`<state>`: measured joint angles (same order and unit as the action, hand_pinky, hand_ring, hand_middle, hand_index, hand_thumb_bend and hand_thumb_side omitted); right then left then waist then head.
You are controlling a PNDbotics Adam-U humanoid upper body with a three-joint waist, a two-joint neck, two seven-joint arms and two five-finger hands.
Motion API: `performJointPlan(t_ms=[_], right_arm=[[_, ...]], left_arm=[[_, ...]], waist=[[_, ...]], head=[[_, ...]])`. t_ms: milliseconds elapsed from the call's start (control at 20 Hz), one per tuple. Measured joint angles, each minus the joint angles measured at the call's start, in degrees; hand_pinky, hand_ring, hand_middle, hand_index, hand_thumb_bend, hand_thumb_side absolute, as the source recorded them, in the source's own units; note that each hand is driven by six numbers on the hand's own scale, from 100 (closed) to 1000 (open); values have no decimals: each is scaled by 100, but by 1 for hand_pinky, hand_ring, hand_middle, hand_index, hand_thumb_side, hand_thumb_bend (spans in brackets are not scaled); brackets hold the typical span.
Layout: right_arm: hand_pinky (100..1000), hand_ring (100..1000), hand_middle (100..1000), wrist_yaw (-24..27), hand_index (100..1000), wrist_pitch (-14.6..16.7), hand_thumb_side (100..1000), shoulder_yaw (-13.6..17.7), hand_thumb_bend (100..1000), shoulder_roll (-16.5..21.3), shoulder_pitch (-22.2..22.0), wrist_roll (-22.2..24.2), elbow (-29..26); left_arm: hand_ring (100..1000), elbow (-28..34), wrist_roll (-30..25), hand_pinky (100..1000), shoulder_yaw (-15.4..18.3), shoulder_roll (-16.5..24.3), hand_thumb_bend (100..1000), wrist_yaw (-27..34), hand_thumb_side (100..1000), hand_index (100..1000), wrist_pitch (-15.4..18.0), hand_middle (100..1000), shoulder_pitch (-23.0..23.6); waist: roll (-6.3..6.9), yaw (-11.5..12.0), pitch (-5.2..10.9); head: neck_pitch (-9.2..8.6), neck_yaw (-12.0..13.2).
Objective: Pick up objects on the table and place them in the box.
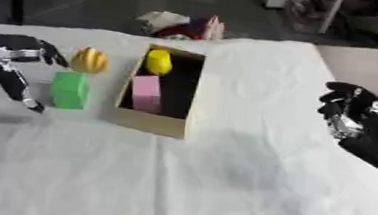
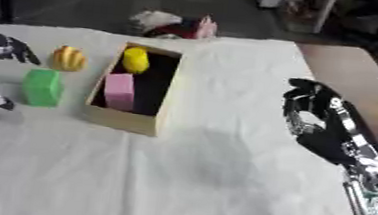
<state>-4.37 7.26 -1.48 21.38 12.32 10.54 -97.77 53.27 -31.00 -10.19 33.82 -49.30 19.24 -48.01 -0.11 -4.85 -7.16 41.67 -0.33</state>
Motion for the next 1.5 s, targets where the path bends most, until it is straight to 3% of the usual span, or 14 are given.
performJointPlan(t_ms=[500,850,1100,1500], right_arm=[[721,627,639,7,825,-37,378,-58,101,-120,47,34,27],[720,625,636,9,821,-51,385,-69,100,-156,69,25,40],[720,625,634,8,818,-72,390,-68,100,-177,67,1,61],[719,624,633,-1,818,-91,390,-55,100,-227,23,-31,62]], left_arm=[[768,-553,417,790,234,-263,534,-247,148,834,-204,761,-84],[517,-627,1177,680,370,-311,474,-118,102,647,-316,482,-92],[510,-51,1368,683,326,-276,490,330,125,638,-376,473,-106],[536,1015,682,700,-209,-329,490,1143,125,659,-237,497,-400]], waist=[[-7,-186,-156],[-21,-232,-217],[-3,-232,-219],[35,-333,-194]], head=[[-127,101],[-195,129],[-195,122],[-195,134]])
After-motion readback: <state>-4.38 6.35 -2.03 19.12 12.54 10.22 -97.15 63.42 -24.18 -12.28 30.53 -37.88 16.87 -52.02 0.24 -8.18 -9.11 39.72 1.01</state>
